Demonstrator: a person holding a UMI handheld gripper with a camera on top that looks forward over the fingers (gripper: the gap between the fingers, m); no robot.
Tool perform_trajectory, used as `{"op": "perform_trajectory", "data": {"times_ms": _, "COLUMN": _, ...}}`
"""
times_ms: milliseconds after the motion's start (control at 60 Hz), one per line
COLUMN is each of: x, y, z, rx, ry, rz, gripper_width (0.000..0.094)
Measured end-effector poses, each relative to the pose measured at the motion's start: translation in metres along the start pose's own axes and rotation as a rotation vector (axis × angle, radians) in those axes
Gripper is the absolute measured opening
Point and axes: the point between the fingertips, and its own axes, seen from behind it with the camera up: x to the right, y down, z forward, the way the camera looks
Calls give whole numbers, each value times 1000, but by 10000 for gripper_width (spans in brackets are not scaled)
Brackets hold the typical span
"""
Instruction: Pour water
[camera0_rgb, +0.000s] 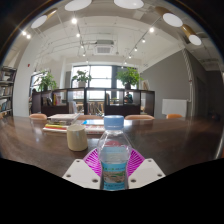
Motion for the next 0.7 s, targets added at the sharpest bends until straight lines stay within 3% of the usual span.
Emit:
{"op": "perform_trajectory", "data": {"times_ms": 150, "x": -3, "y": -4, "z": 26, "rx": -45, "ry": -2, "rz": -134, "gripper_width": 266}}
{"op": "perform_trajectory", "data": {"times_ms": 317, "x": 2, "y": -38, "z": 77, "rx": -58, "ry": 61, "rz": -518, "gripper_width": 269}}
{"op": "perform_trajectory", "data": {"times_ms": 533, "x": -17, "y": -88, "z": 138, "rx": 5, "ry": 140, "rz": -1180, "gripper_width": 285}}
{"op": "perform_trajectory", "data": {"times_ms": 700, "x": -45, "y": -98, "z": 158, "rx": 23, "ry": 126, "rz": -1569, "gripper_width": 283}}
